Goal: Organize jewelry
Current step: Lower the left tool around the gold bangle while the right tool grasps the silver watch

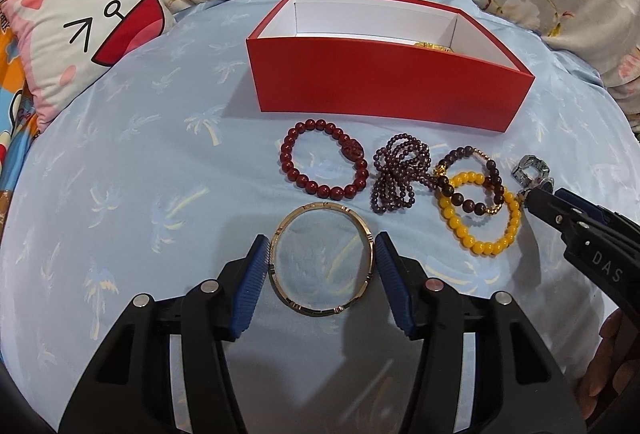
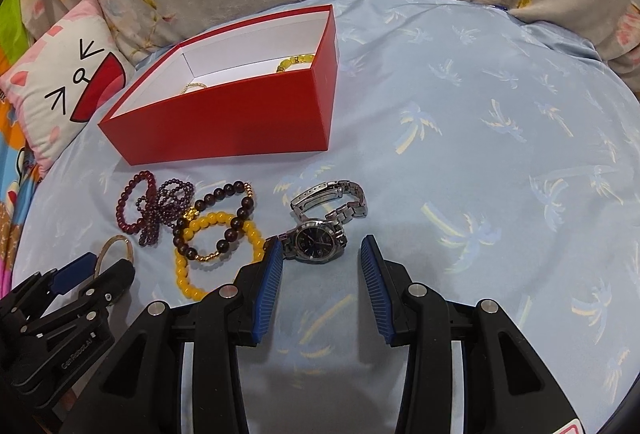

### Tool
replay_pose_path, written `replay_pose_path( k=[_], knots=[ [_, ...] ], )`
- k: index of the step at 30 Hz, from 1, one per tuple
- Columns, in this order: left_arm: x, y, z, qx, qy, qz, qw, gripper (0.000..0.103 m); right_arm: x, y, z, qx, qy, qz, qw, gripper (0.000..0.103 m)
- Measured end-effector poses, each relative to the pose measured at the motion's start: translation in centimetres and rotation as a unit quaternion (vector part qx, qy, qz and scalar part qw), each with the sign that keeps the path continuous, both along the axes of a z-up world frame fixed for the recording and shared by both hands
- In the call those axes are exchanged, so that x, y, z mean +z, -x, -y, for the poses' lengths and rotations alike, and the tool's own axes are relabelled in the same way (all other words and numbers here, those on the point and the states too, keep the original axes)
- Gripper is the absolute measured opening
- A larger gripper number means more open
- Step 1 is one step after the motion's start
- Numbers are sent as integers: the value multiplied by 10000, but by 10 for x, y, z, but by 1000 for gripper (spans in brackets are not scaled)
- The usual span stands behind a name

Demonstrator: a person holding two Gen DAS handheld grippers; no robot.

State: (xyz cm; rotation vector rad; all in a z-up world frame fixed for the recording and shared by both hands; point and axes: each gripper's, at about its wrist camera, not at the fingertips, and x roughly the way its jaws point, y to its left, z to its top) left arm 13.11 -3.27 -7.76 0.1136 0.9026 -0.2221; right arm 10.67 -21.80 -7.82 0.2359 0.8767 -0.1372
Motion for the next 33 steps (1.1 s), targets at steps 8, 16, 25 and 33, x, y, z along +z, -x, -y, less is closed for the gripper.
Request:
replay_pose_path(
  k=[8,16,25,33],
  knots=[
    [0,-2,0,0,1,-3,10000,52,-1,-2,-1,-16,20,31,10000,32],
    [0,-1,0,0,14,-11,10000,52,1,1,1,-6,-84,36,10000,13],
    [7,2,-2,17,43,68,10000,52,9,11,2,-5,-142,143,9998,10],
    [20,9,-4,26,100,164,9998,52,36,28,4,-33,-191,449,9988,9]
  ],
)
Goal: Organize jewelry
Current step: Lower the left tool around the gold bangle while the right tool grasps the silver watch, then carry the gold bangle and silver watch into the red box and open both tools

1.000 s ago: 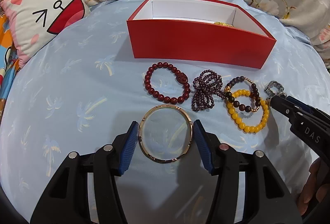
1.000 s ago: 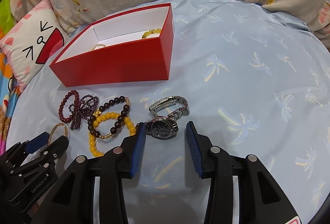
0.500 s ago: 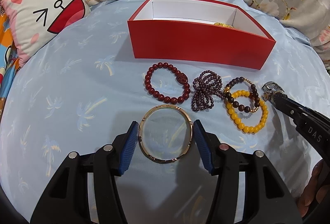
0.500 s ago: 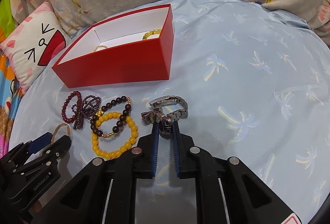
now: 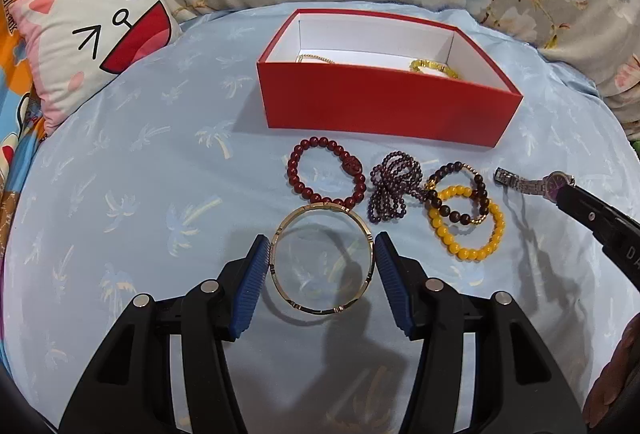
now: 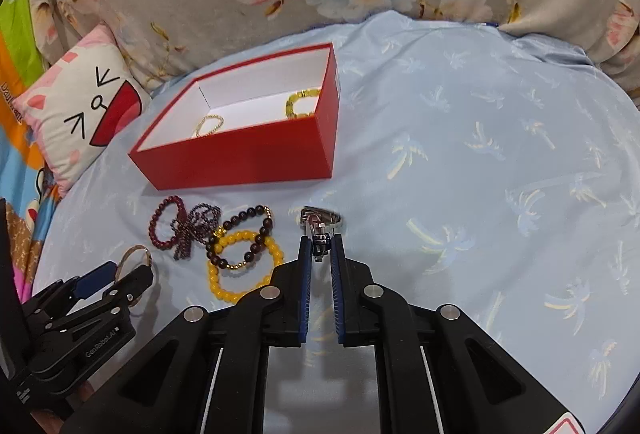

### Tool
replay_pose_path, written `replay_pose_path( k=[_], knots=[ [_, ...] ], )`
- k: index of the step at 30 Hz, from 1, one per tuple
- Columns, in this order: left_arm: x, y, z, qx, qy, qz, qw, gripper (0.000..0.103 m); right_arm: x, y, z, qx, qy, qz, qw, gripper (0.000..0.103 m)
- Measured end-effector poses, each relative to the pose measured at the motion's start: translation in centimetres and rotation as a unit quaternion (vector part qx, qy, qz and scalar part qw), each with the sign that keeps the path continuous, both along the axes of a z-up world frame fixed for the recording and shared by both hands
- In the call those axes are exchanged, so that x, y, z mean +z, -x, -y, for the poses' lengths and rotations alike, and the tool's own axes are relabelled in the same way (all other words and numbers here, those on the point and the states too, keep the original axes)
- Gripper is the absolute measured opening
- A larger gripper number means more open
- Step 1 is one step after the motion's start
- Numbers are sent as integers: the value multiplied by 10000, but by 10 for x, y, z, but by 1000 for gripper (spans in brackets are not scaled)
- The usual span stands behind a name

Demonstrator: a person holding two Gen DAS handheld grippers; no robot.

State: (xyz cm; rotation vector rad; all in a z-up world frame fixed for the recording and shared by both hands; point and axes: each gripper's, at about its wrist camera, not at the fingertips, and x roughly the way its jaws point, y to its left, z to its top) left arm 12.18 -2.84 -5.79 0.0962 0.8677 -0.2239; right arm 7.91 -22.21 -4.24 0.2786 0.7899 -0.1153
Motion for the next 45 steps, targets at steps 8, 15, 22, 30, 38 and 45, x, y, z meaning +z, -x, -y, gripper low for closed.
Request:
replay_pose_path(
  k=[8,15,22,30,38,45],
  knots=[
    [19,6,-3,-2,49,140,9999,52,26,10,1,-20,-28,282,9996,9],
    [37,7,-6,7,121,267,9996,52,41,12,1,11,-1,439,9990,8],
    [49,3,-6,-20,134,380,9992,52,47,11,0,71,-39,528,9986,8],
    [82,-27,3,-45,149,724,9973,52,74,-21,-8,276,127,792,9964,8],
    [101,-82,20,-34,92,961,9953,52,83,-79,-15,491,14,854,9951,8],
    [93,-130,41,-38,-10,913,9958,52,75,-127,-17,565,-97,806,9951,6]
  ],
)
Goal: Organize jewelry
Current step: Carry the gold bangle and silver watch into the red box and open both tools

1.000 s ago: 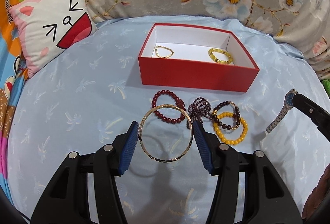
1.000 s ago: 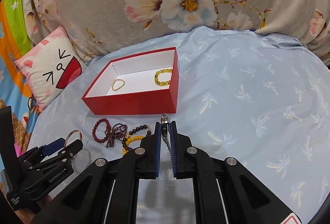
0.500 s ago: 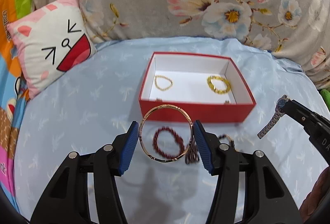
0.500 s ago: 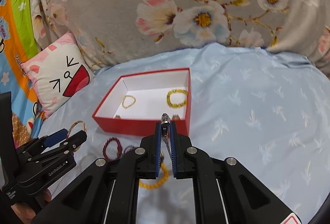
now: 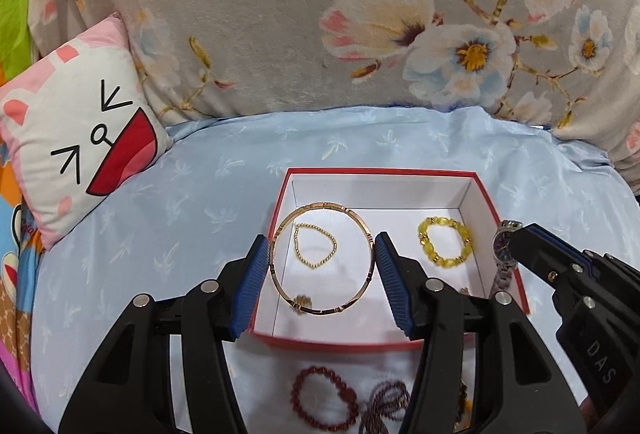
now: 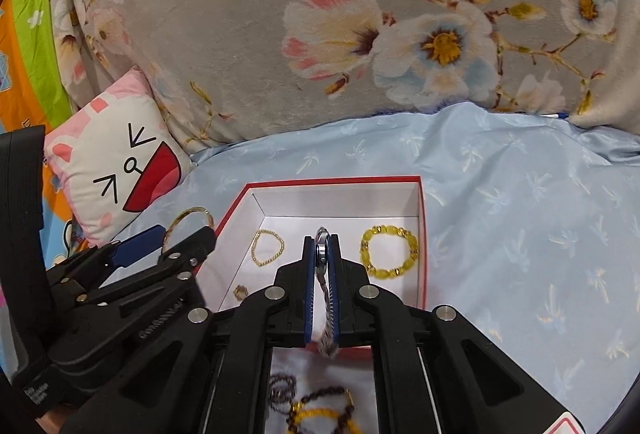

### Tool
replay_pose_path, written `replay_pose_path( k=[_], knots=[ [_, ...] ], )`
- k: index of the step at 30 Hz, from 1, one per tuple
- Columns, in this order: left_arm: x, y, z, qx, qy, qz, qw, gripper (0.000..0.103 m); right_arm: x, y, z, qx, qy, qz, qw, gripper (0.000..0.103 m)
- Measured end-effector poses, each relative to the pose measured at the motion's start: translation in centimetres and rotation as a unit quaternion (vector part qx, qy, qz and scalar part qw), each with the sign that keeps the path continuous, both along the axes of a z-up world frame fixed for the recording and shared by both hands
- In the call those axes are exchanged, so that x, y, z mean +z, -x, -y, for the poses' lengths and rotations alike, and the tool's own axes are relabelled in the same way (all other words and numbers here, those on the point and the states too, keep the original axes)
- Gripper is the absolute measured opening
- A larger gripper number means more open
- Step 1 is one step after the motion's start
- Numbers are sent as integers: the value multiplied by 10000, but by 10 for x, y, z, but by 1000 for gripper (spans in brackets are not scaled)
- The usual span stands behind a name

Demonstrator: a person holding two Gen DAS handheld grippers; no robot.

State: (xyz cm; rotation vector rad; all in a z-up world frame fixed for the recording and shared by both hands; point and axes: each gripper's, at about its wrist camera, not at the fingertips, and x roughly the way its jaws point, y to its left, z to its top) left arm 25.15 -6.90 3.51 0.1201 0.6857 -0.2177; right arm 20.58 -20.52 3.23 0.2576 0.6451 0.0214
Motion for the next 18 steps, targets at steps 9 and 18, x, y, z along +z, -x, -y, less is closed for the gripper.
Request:
replay_pose_path(
  k=[9,18],
  knots=[
    [-36,-41,12,46,-157,-311,9994,52,-40,-44,5,-18,86,-442,9990,6],
    [-57,-51,11,124,-173,-492,9986,58,-57,-47,11,-183,285,-500,9982,18]
  ],
)
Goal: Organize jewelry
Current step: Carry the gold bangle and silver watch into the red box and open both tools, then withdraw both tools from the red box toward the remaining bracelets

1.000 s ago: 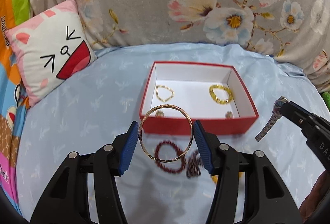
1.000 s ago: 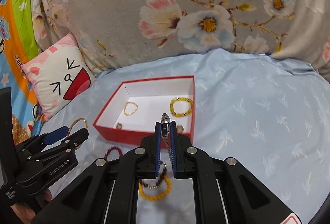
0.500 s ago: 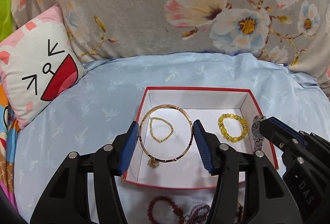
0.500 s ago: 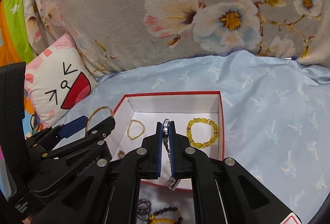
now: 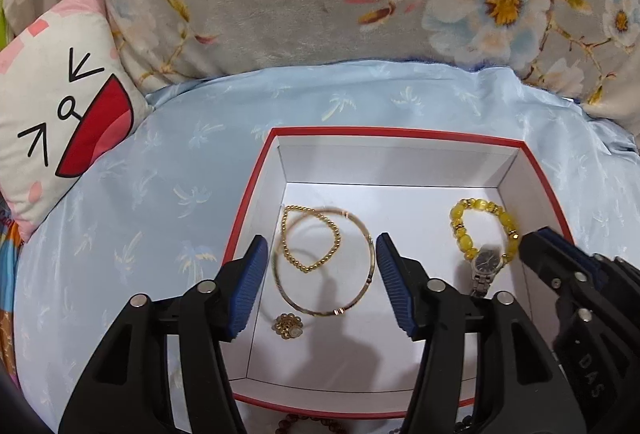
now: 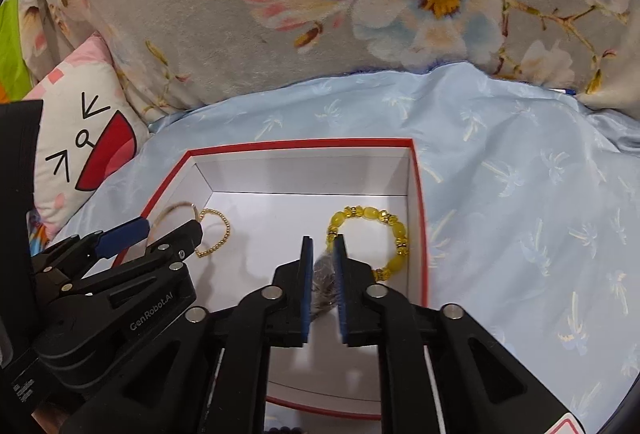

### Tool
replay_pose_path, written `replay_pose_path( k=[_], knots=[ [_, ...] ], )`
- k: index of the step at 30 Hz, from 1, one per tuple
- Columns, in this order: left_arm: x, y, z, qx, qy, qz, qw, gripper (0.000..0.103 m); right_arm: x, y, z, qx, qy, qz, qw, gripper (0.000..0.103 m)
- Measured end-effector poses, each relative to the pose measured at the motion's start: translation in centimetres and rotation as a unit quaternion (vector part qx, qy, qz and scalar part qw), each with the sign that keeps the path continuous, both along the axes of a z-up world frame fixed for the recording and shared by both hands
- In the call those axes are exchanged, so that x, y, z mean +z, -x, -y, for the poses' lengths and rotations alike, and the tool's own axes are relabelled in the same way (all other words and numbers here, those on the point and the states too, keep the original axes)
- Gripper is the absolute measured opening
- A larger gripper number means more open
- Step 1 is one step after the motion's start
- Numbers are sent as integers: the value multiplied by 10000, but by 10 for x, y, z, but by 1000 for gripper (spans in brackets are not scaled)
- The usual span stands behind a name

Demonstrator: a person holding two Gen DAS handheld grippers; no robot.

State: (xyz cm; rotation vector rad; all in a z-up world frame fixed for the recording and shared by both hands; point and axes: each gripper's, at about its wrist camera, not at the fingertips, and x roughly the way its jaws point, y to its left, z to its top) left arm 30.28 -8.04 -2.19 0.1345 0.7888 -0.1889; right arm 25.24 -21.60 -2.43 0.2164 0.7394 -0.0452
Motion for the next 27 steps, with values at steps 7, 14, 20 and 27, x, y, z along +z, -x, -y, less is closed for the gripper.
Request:
replay_pose_path(
  k=[7,14,20,27],
  knots=[
    [3,6,-11,90,165,40,9998,70,6,18,4,-117,15,147,9998,34],
    [9,24,-26,163,315,98,9993,70,10,43,5,-156,-85,206,9996,36],
    [16,43,-43,231,399,150,9988,70,16,63,1,-138,-88,248,9996,36],
    [18,71,-57,228,427,160,9987,70,15,88,-9,-81,-114,220,9997,36]
  ],
)
